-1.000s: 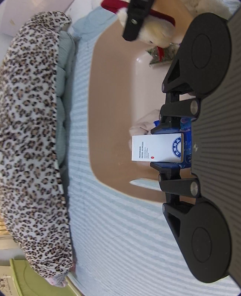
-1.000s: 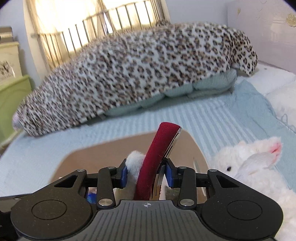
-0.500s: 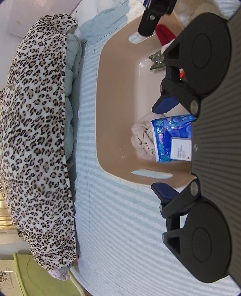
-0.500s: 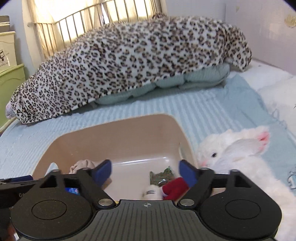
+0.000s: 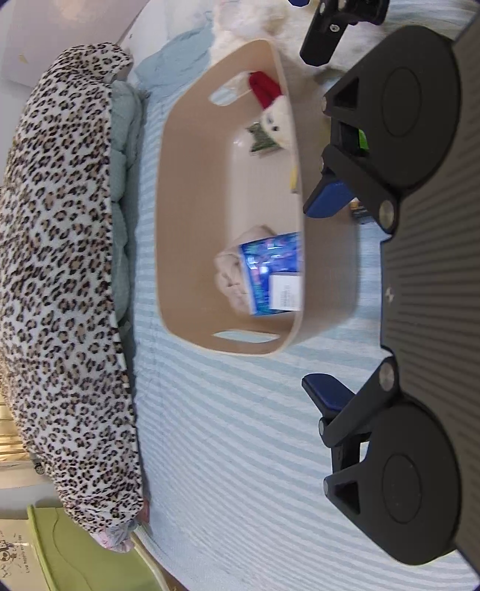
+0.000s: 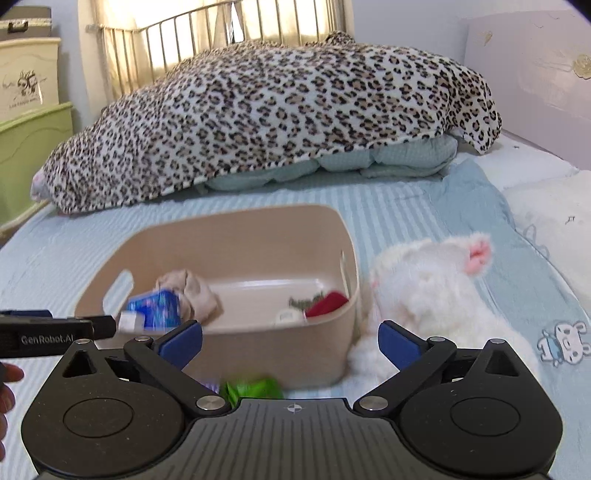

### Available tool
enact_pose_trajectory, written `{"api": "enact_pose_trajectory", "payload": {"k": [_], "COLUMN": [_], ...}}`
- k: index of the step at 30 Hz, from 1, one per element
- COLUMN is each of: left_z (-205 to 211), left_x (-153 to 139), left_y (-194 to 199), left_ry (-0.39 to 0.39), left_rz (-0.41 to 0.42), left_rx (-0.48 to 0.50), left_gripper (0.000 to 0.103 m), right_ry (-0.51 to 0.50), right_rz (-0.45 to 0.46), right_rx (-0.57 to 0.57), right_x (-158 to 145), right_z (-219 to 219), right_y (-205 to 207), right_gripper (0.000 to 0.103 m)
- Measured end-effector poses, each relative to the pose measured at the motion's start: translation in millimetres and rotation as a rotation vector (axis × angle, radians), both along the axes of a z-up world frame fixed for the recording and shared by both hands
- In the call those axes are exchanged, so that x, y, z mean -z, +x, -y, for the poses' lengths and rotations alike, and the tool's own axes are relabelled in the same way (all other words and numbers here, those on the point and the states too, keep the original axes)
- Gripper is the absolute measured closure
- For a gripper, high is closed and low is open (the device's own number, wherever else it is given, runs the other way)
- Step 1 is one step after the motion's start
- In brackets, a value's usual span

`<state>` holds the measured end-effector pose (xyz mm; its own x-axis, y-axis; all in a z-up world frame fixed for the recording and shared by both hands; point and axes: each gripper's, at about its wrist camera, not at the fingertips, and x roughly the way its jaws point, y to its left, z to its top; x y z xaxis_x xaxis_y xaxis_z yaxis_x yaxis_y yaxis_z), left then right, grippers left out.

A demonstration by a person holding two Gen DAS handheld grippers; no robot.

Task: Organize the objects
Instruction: 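Grasp the small printed box with the left tool while the right tool grasps the green packet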

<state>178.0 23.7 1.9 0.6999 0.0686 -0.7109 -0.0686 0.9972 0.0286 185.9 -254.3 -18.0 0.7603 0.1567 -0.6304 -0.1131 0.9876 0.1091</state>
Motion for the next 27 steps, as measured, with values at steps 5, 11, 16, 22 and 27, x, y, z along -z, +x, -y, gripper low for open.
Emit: {"api": "enact_pose_trajectory", "payload": {"k": [5,11,16,22,27], "left_z": [8,21,34,44,46], "left_x": [24,53,65,71,75], "left_y": [-11,-12,-3,11,21], "left_ry": [0.021,0.005,0.013,0.008,-0.059], "left_rz": [-0.057,-0.09,-0.087,-0.083,-0.099], "left_rx": [0.025,0.058,0.078,0.082,0.101], "left_gripper": [0.011,0.011,0.011,0.011,0.011], "right_ry": [-0.028,-0.049,-0.047,-0.097,-0.102], "right_rz": [-0.048,-0.121,-0.146,-0.134,-0.139], "right_rx": [-0.023,-0.044,-0.061,-0.098,-0.106], "right_x": [20,44,58,66,69], "right_z": [1,1,0,-4,-3], "right_y": [-12,-13,-8,-3,3], "right_gripper": [0.0,0.0,0.0,0.0,0.001]}}
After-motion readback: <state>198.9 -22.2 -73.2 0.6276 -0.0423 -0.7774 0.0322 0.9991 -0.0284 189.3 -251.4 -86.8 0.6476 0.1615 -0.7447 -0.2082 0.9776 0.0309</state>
